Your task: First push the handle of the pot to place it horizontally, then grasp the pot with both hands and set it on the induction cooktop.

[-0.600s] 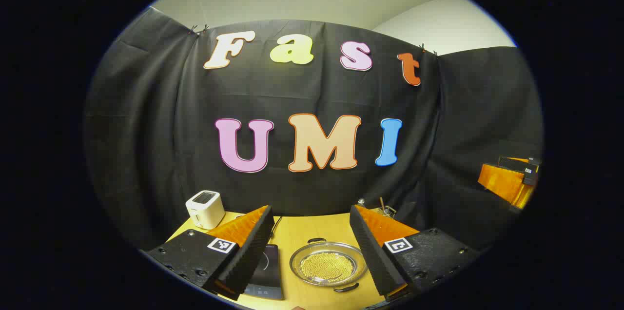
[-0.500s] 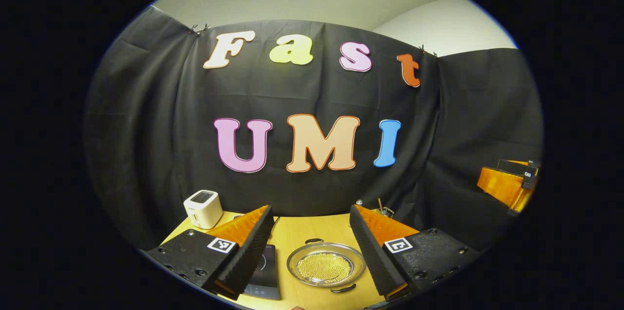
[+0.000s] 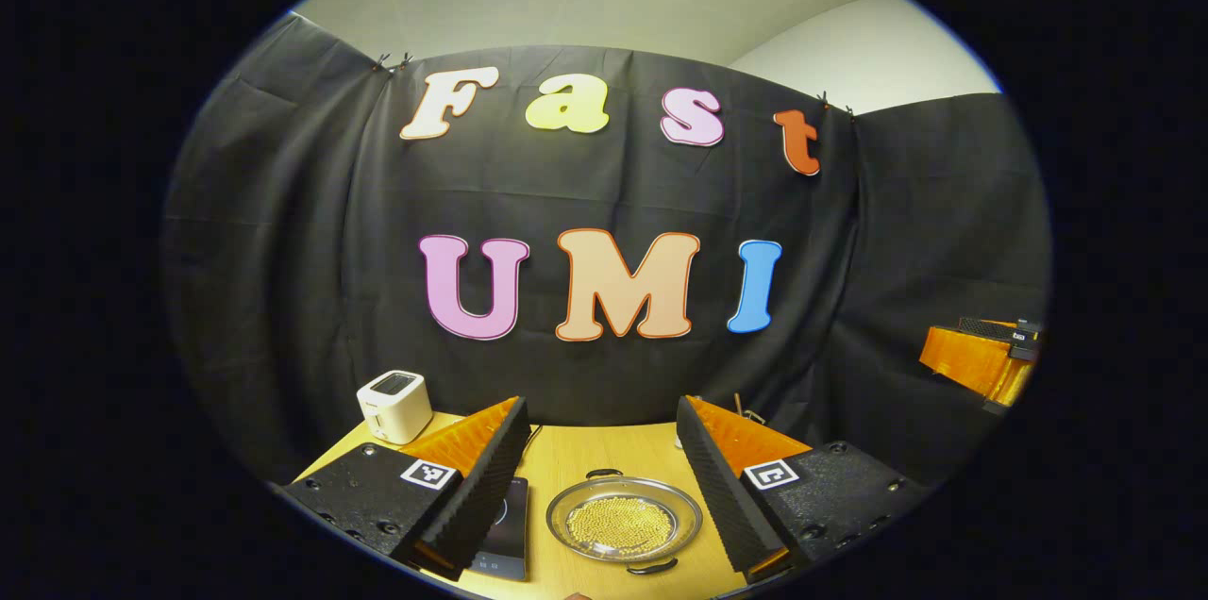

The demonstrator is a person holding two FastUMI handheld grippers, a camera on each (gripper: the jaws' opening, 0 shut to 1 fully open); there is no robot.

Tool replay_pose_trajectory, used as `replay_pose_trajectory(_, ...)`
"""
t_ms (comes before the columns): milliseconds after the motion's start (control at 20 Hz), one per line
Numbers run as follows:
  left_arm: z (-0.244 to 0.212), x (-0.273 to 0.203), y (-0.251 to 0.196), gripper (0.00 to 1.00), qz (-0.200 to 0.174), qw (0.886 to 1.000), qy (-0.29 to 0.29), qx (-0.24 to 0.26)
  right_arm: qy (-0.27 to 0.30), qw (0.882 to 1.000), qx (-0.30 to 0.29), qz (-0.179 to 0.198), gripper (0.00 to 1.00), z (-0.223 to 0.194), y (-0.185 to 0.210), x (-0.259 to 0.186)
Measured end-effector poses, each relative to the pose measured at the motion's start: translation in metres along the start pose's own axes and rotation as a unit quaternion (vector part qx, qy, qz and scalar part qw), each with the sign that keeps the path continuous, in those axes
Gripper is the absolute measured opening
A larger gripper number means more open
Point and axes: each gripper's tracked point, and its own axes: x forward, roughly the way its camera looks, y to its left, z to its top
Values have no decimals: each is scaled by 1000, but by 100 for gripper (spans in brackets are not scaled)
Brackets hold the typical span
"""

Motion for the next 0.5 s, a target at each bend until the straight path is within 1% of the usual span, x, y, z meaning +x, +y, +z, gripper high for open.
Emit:
replay_pose_trajectory(50, -1, 1, 0, 99, 4, 1000, 1, -3, 2, 1000, 0, 2, 99, -2, -3, 2)
replay_pose_trajectory(100, -2, 1, -1, 92, 8, 1000, 2, -6, 4, 1000, -1, 4, 99, -3, -6, 6)
replay_pose_trajectory(150, -4, 2, 0, 95, 12, 1000, 4, -7, 5, 1000, -1, 5, 99, -6, -8, 9)
replay_pose_trajectory(200, -6, 4, -1, 92, 17, 1000, 3, -7, 8, 1000, -1, 6, 99, -7, -11, 13)
replay_pose_trajectory(250, -6, 4, -1, 95, 22, 1000, 4, -7, 10, 1000, 0, 9, 99, -11, -14, 15)
replay_pose_trajectory(500, -14, 2, -7, 95, 40, 999, 8, 2, 26, 999, 5, 23, 98, -23, -26, 24)
